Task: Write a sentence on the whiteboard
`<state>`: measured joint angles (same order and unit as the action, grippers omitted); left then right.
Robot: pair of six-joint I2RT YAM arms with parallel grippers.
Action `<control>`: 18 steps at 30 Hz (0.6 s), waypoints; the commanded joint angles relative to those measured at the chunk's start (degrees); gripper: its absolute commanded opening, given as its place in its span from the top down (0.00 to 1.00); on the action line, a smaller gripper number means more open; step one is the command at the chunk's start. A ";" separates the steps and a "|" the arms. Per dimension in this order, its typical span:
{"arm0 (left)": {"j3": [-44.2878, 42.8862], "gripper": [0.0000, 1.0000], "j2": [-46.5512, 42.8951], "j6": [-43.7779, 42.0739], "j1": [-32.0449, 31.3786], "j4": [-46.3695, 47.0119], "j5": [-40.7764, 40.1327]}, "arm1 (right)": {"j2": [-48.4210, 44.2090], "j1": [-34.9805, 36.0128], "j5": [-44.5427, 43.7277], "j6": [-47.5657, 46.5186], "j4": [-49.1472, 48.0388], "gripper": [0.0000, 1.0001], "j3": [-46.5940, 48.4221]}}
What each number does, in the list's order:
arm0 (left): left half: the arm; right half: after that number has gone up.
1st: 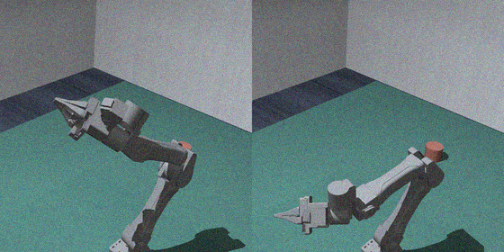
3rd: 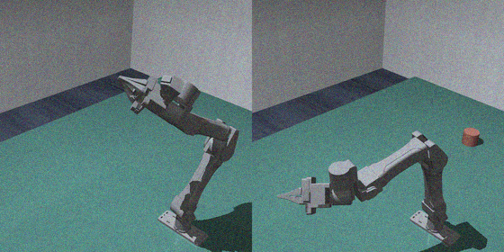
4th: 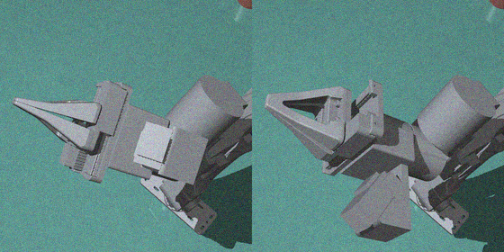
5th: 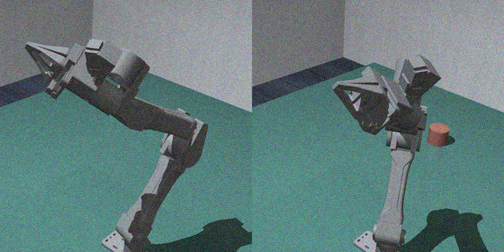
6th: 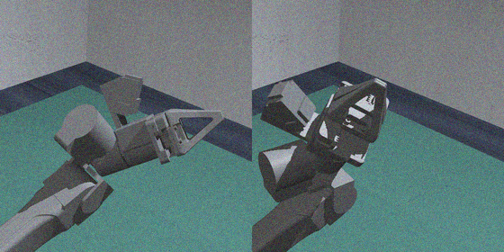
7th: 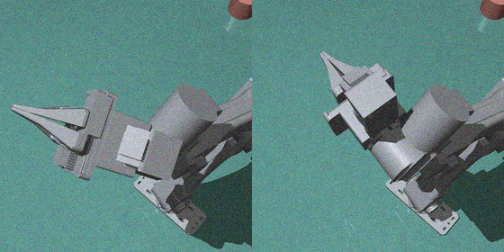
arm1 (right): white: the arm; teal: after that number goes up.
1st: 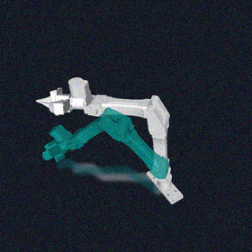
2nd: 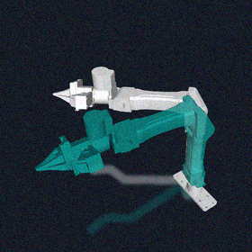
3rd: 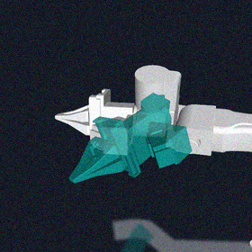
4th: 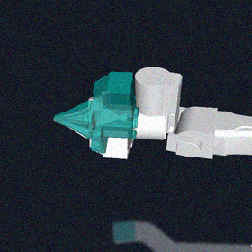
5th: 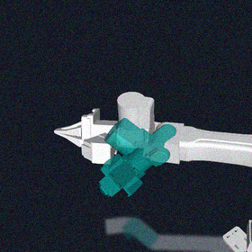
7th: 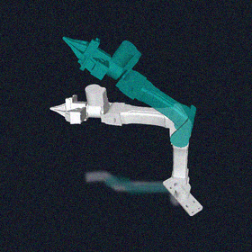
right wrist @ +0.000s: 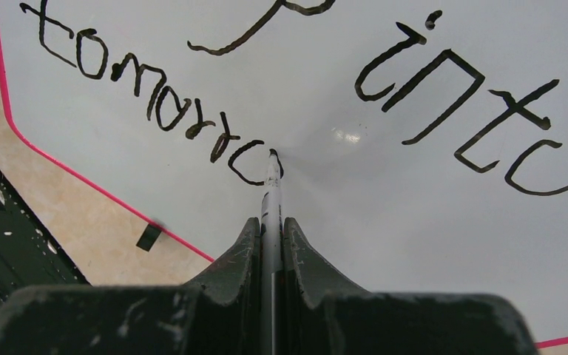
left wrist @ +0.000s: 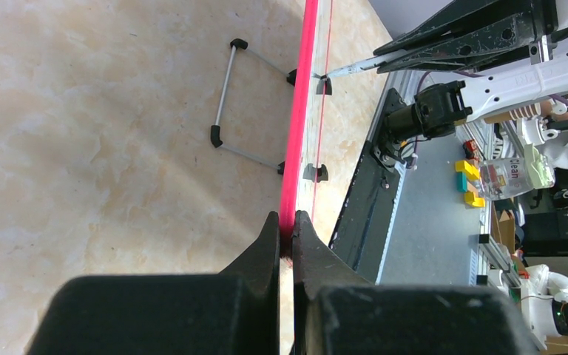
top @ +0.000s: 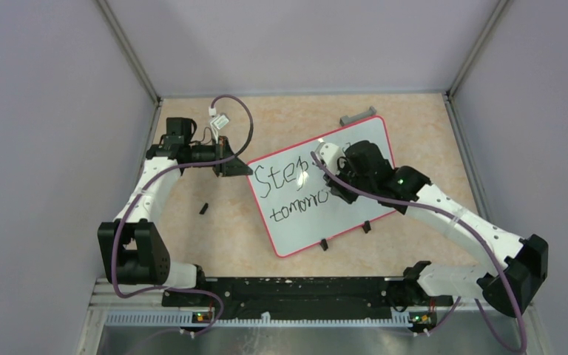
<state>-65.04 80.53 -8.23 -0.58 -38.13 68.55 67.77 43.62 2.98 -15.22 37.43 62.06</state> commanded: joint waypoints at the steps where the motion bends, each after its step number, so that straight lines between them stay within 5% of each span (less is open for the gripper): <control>1: -0.24 1.00 0.46 -2.49 -0.64 -0.28 -1.41 | 1.12 -0.27 0.52 0.52 -2.97 1.00 2.42; 18: -0.23 1.00 0.41 -2.67 -0.57 -0.45 -1.32 | -1.38 0.39 4.86 1.88 -1.31 1.00 2.94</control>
<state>-65.04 80.53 -8.27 -0.58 -38.17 68.79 68.12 44.23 4.99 -14.72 37.34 62.06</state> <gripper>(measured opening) 0.027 0.086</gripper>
